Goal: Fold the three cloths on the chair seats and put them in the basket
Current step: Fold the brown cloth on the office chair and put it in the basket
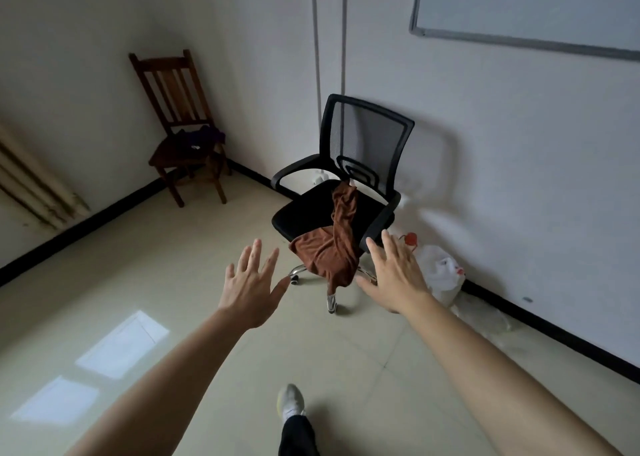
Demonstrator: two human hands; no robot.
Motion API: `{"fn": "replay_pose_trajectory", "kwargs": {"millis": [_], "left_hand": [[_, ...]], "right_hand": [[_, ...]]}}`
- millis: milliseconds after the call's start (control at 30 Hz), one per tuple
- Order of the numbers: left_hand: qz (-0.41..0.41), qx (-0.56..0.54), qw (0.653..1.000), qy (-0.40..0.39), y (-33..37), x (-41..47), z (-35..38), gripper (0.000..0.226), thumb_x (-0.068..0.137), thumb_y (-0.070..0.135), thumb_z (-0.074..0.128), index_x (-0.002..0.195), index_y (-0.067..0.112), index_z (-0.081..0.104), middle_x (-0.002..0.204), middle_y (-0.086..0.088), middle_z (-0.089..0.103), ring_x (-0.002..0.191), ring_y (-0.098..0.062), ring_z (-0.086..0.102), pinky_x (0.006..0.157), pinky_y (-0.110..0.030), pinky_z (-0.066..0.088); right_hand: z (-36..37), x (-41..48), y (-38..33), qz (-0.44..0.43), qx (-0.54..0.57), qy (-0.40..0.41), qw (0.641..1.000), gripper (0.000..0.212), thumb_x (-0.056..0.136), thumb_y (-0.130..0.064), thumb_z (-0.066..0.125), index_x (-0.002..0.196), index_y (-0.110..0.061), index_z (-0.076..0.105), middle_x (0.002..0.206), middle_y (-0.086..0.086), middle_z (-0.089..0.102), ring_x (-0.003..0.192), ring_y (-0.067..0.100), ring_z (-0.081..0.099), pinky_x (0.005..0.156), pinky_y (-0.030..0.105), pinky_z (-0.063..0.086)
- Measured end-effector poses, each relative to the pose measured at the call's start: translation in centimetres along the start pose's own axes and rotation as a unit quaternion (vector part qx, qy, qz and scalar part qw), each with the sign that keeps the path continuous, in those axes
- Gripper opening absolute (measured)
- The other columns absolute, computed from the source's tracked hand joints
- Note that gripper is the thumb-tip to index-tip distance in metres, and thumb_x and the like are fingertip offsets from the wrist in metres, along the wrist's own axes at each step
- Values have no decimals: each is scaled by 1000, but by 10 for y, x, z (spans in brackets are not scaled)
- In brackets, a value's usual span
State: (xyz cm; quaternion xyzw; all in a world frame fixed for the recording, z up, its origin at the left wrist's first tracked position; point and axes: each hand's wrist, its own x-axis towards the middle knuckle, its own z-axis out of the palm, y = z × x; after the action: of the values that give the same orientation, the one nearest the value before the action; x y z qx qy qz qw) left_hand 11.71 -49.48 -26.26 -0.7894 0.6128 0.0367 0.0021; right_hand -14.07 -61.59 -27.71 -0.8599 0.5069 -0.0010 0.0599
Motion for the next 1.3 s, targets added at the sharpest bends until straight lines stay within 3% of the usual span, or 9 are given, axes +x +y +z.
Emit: {"fn": "replay_pose_trajectory", "kwargs": {"millis": [267, 500, 633, 733, 900, 1033, 1167, 1233, 1300], "left_hand": [[44, -29, 991, -120, -39, 182, 60, 75, 95, 66, 22, 156, 28, 0, 163, -12, -10, 151, -33, -2, 119, -56, 16], [78, 7, 972, -222, -48, 308, 104, 78, 93, 69, 24, 154, 34, -8, 164, -8, -11, 151, -34, -5, 117, -60, 11], [74, 10, 964, -254, -43, 363, 148, 76, 94, 68, 25, 154, 35, -8, 165, -8, -6, 151, -33, 0, 118, -57, 15], [34, -1, 958, -284, -41, 391, 194, 75, 94, 66, 29, 154, 36, -5, 165, -9, -1, 150, -33, 5, 116, -57, 19], [-9, -42, 947, -320, -38, 424, 259, 80, 94, 56, 44, 154, 34, -3, 164, -8, 2, 148, -33, 12, 113, -55, 25], [-79, -94, 939, -321, -47, 450, 320, 83, 89, 41, 58, 154, 25, 9, 156, -11, 22, 139, -38, 26, 107, -54, 35], [-87, -99, 957, -258, -57, 477, 371, 77, 92, 39, 53, 153, 12, 14, 160, -18, 10, 142, -40, 19, 108, -55, 30], [-60, -84, 965, -242, -66, 488, 390, 73, 94, 38, 49, 153, 12, 15, 161, -18, 8, 144, -38, 17, 109, -55, 28], [-39, -81, 968, -235, -72, 491, 400, 68, 95, 38, 49, 151, 11, 21, 159, -18, 13, 142, -38, 19, 109, -53, 29]], "right_hand": [[69, 133, 6, 80, 18, -119, 989, 90, 94, -64, 41, 159, -20, -3, 165, 19, -8, 152, 38, 0, 121, 50, 11], [117, 209, 2, 182, 97, -160, 965, 102, 83, -82, 33, 152, -35, -25, 161, 16, -28, 147, 53, -8, 115, 68, 4], [169, 248, 12, 208, 129, -181, 953, 94, 88, -78, 29, 154, -33, -20, 164, 17, -18, 149, 50, -4, 117, 64, 10], [225, 274, 18, 208, 146, -220, 942, 91, 92, -71, 37, 157, -30, -12, 165, 18, -6, 149, 47, 4, 116, 61, 20], [298, 304, 13, 289, 231, -279, 886, 85, 94, -55, 50, 157, -22, 4, 159, 17, 20, 146, 42, 17, 112, 54, 30], [353, 313, 5, 428, 326, -276, 796, 77, 96, -35, 53, 156, -15, 10, 148, 19, 36, 137, 39, 36, 107, 49, 37], [395, 324, -1, 551, 362, -217, 720, 80, 95, -24, 54, 158, -18, 5, 152, 17, 34, 133, 39, 44, 108, 47, 40], [413, 331, -6, 587, 369, -178, 699, 80, 95, -22, 54, 158, -22, 5, 153, 16, 34, 131, 37, 48, 107, 48, 43], [425, 336, -11, 598, 378, -144, 692, 71, 94, -24, 55, 155, -22, 19, 150, 14, 39, 129, 36, 50, 105, 47, 44]]}}
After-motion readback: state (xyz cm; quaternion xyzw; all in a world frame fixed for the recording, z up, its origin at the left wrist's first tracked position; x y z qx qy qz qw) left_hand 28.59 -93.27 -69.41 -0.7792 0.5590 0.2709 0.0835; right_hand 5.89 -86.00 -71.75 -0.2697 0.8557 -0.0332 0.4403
